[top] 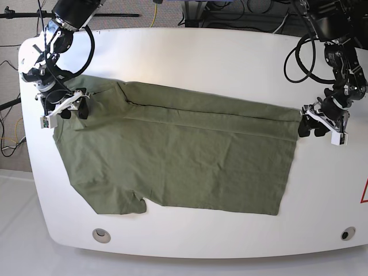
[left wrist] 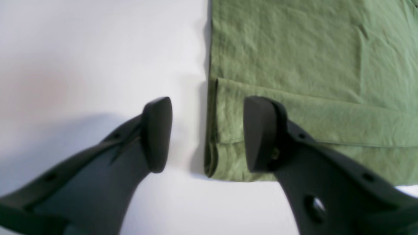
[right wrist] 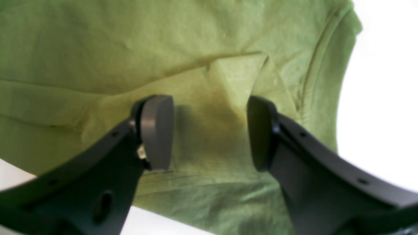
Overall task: Fold the T-shirt properly
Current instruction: 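Lower the folded edge and open both grippers, then reposition both open grippers along the folded edge of the shirt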
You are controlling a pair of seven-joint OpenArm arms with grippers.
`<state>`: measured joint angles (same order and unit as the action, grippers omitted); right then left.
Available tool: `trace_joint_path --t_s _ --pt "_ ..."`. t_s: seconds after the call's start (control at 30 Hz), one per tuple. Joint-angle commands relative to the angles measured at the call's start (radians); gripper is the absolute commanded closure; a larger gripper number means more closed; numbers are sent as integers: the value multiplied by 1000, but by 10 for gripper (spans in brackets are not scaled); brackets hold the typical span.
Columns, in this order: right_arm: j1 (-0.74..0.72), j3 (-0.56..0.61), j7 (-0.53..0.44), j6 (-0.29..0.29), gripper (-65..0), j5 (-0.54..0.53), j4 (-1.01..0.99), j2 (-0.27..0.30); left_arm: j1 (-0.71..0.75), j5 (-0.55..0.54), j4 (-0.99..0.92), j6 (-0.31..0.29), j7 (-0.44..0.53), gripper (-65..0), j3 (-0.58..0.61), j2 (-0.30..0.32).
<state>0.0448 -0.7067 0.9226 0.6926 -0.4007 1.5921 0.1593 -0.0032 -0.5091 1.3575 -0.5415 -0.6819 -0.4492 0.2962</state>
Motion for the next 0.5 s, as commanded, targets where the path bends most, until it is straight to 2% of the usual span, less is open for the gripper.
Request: trace_joint_path --t_s 0.0,0.47 --pt "-20 -8 -20 6 -345 -22 12 24 -18 -20 14 -2 28 -338 -2 14" --pt "-17 -38 -28 6 -381 -23 90 36 -29 -26 43 3 14 -315 -9 43"
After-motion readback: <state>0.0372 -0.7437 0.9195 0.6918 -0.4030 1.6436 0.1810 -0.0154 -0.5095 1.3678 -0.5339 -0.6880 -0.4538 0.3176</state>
